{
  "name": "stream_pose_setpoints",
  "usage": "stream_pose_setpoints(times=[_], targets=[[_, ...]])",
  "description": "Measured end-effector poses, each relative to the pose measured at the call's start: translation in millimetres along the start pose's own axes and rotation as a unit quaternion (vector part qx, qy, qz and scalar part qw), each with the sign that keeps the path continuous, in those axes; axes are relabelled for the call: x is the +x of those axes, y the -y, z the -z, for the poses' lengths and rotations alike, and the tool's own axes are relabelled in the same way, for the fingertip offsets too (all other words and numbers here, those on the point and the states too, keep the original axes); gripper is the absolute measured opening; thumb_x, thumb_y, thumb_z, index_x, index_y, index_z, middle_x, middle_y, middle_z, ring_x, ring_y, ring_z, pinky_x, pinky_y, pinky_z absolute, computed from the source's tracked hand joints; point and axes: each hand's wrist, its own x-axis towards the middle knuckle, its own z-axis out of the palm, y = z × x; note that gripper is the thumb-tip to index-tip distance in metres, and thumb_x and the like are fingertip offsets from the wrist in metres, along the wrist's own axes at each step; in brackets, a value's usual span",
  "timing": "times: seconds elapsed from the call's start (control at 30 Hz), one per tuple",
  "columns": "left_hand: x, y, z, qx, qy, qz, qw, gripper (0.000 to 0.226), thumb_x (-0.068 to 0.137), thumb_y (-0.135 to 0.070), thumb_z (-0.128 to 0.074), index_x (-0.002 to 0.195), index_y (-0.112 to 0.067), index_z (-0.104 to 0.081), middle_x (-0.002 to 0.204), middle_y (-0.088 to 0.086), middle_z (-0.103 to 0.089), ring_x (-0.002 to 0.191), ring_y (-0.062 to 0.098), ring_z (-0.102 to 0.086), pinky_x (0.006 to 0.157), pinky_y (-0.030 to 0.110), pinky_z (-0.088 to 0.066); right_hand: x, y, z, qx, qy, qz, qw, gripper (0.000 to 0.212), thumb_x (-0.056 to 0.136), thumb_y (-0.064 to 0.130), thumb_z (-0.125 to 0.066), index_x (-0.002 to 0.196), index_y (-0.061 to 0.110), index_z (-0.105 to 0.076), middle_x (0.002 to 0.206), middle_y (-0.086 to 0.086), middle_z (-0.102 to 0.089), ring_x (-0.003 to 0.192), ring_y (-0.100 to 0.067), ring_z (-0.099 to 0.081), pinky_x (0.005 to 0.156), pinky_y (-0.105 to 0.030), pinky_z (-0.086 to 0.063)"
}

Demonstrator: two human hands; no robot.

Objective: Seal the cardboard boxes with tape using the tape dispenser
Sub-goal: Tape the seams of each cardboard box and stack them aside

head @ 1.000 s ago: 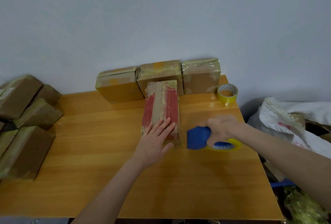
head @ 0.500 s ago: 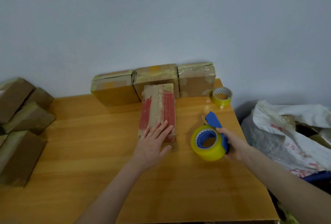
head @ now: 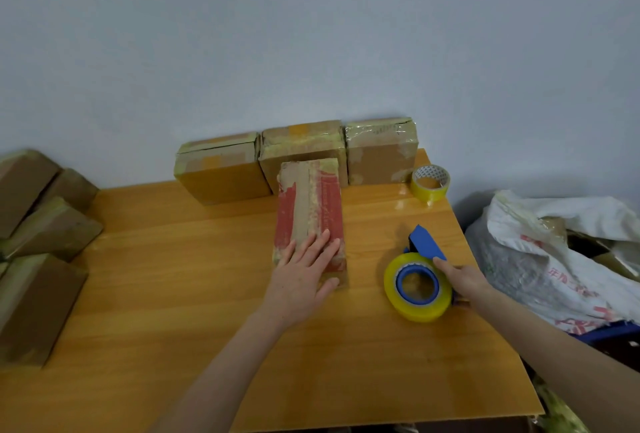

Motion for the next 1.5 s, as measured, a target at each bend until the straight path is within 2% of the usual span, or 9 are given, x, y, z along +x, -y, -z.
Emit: stream_pose_setpoints(times=[0.1, 0.23, 0.33, 0.47, 0.73, 0.87, 0.97, 1.23, 1.5], targets=[[0, 1, 0, 0.004, 0.017, -0.001, 1.0, 0.062, 0.09, -0.063, -0.005, 0.143, -0.039, 0.015, 0.156, -0.012, 0.016, 0.143, 0.007, 0.021, 0.118, 0.033, 0.014, -5, 8, -1, -0.175, -0.058, 0.057, 0.981, 0.051, 0.093, 0.055, -0.049, 0.106, 0.007, -0.058, 0.096, -0.016, -0.057, 0.091, -0.033, -0.054, 0.08, -0.043, -0.044], [-5, 9, 10, -0.137, -0.051, -0.002, 0.989, 0.06, 0.094, -0.059, -0.01, 0.149, -0.034, -0.004, 0.159, -0.011, -0.002, 0.146, 0.003, 0.005, 0.122, 0.034, 0.0, -48, 35, -25, -0.243, -0.161, 0.319, 0.902, 0.05, 0.098, 0.037, -0.05, 0.142, 0.014, -0.045, 0.139, -0.012, -0.044, 0.13, -0.029, -0.039, 0.107, -0.039, -0.033], [-15, 15, 15, -0.154, -0.152, 0.051, 0.975, 0.059, 0.095, -0.054, -0.01, 0.146, -0.025, -0.018, 0.154, -0.008, -0.018, 0.146, 0.009, -0.007, 0.12, 0.032, -0.006, -90, 52, -65, -0.283, -0.096, 0.482, 0.824, 0.049, 0.099, 0.032, -0.048, 0.146, 0.019, -0.041, 0.146, -0.002, -0.041, 0.139, -0.02, -0.032, 0.115, -0.034, -0.027], [-15, 14, 5, -0.041, -0.106, 0.047, 0.992, 0.066, 0.095, -0.057, 0.004, 0.15, -0.026, -0.016, 0.156, -0.004, -0.016, 0.147, 0.018, -0.004, 0.12, 0.04, -0.005, -105, 61, -118, -0.383, -0.029, 0.519, 0.764, 0.058, 0.103, 0.039, -0.036, 0.155, 0.024, -0.015, 0.162, 0.002, -0.011, 0.15, -0.019, 0.001, 0.118, -0.031, -0.01], [-11, 26, -9, -0.257, -0.101, 0.066, 0.959, 0.05, 0.102, -0.036, -0.037, 0.146, -0.034, -0.013, 0.155, -0.013, -0.004, 0.145, 0.007, 0.007, 0.122, 0.037, -0.004, -97, 51, -139, -0.371, 0.044, 0.459, 0.806, 0.067, 0.103, 0.04, -0.034, 0.155, 0.021, 0.004, 0.156, 0.008, 0.026, 0.143, -0.013, 0.027, 0.119, -0.033, -0.011], [-18, 34, -3, -0.386, -0.235, 0.194, 0.871, 0.05, 0.094, -0.026, -0.058, 0.141, -0.02, -0.042, 0.142, -0.008, -0.039, 0.133, 0.007, -0.035, 0.107, 0.024, -0.034, -100, 61, -128, -0.199, -0.004, 0.438, 0.877, 0.062, 0.098, 0.039, -0.049, 0.152, 0.016, -0.027, 0.157, 0.001, -0.018, 0.138, -0.013, -0.031, 0.109, -0.034, -0.039], [-21, 42, 0, -0.444, -0.232, 0.272, 0.821, 0.028, 0.089, -0.03, -0.066, 0.111, -0.021, -0.051, 0.091, -0.004, -0.056, 0.086, 0.014, -0.055, 0.071, 0.022, -0.046, -95, 71, -115, -0.161, -0.039, 0.392, 0.905, 0.052, 0.09, 0.046, -0.061, 0.131, 0.019, -0.044, 0.106, 0.002, -0.055, 0.09, -0.014, -0.057, 0.075, -0.033, -0.052], [-19, 52, -4, -0.457, -0.18, 0.258, 0.832, 0.021, 0.085, -0.017, -0.071, 0.092, -0.019, -0.052, 0.07, 0.0, -0.061, 0.066, 0.012, -0.058, 0.057, 0.015, -0.044, -79, 72, -118, -0.202, 0.007, 0.397, 0.895, 0.049, 0.088, 0.029, -0.069, 0.131, 0.024, -0.047, 0.074, 0.013, -0.051, 0.066, -0.007, -0.053, 0.056, -0.017, -0.044], [-18, 57, -8, -0.322, -0.184, 0.218, 0.903, 0.034, 0.078, -0.021, -0.078, 0.089, -0.016, -0.046, 0.062, -0.007, -0.048, 0.053, 0.003, -0.043, 0.051, 0.013, -0.039, -74, 63, -119, -0.345, -0.027, 0.436, 0.831, 0.055, 0.091, 0.041, -0.061, 0.138, 0.023, -0.038, 0.112, -0.002, -0.069, 0.088, -0.024, -0.066, 0.07, -0.037, -0.054]])
